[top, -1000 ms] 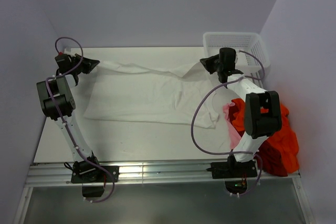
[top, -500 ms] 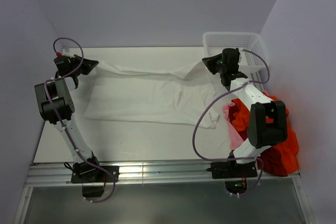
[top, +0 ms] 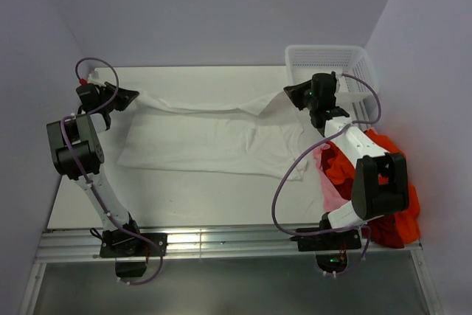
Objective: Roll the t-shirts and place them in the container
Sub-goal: Fold the tshirt
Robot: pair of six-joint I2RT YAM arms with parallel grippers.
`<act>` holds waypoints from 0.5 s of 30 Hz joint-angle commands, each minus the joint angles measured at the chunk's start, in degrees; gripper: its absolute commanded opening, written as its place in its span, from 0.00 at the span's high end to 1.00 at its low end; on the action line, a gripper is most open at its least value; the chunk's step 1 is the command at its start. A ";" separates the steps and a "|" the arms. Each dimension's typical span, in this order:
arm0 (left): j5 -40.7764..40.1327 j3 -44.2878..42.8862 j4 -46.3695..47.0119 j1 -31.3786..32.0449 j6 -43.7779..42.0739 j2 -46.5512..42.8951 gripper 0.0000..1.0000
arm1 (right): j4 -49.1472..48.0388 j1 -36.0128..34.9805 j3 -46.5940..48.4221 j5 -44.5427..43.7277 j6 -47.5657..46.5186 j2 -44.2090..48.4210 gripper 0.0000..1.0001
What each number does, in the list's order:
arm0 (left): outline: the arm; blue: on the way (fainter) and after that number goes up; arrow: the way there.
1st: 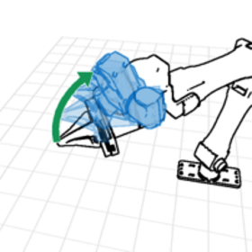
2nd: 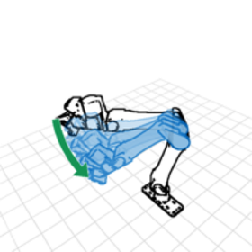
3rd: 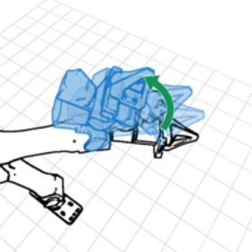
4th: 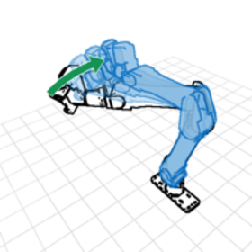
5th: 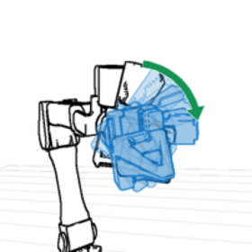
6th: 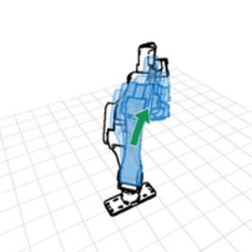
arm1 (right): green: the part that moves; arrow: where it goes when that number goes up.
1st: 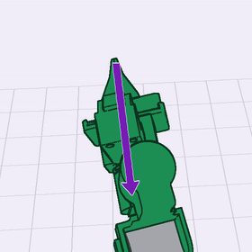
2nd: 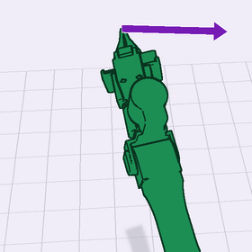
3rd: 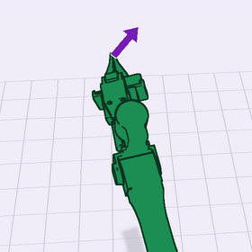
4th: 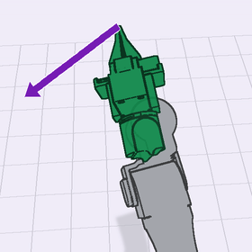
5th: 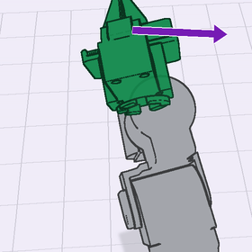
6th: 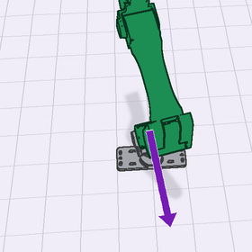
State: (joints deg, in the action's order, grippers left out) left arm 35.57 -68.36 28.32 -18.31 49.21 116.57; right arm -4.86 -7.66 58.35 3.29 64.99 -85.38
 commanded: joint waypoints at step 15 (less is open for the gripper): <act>1.87 6.91 7.98 -2.08 1.06 -5.30 1.00 | 0.29 -0.43 -5.43 -2.41 -1.97 7.77 1.00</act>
State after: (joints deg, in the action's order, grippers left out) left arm 35.70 -63.07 31.20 -19.14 49.25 114.69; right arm -4.10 -7.75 53.78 2.52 64.23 -80.14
